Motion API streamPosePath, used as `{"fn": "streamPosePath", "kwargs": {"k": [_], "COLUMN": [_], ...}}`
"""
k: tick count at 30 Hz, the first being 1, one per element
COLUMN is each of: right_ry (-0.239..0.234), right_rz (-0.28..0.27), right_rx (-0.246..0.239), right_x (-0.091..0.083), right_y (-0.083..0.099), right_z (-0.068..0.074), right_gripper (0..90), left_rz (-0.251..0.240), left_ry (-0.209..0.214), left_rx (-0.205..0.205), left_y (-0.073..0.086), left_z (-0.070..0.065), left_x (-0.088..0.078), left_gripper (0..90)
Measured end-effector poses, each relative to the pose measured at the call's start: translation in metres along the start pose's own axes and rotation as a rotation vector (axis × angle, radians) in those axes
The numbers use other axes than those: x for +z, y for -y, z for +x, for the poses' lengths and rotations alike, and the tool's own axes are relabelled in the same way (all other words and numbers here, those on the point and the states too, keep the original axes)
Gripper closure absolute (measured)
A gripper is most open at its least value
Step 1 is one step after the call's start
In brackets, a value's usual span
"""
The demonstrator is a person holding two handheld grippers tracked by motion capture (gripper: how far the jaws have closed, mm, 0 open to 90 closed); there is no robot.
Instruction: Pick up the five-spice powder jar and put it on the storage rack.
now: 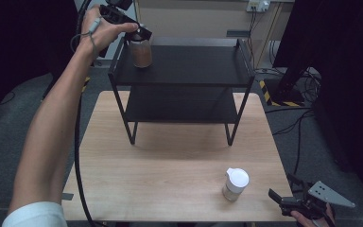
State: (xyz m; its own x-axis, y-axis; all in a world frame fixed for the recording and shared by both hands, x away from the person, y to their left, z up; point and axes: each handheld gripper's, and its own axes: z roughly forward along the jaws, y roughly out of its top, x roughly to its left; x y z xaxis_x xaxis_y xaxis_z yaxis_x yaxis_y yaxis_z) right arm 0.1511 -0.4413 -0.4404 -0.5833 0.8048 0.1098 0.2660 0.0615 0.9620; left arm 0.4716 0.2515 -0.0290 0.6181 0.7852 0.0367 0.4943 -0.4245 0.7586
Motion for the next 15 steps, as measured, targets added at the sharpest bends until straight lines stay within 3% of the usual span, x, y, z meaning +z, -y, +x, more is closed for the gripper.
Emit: {"fn": "streamPosePath", "kwargs": {"k": [15], "right_ry": [-0.005], "right_rz": [0.0], "right_rx": [0.013], "right_x": [0.001], "right_y": [0.001], "right_z": [-0.003], "right_gripper": [0.8], "left_rz": [0.012], "left_ry": [0.027], "left_rx": [-0.021], "left_y": [0.002], "left_z": [0.012], "left_x": [0.013], "left_gripper": [34.1]}}
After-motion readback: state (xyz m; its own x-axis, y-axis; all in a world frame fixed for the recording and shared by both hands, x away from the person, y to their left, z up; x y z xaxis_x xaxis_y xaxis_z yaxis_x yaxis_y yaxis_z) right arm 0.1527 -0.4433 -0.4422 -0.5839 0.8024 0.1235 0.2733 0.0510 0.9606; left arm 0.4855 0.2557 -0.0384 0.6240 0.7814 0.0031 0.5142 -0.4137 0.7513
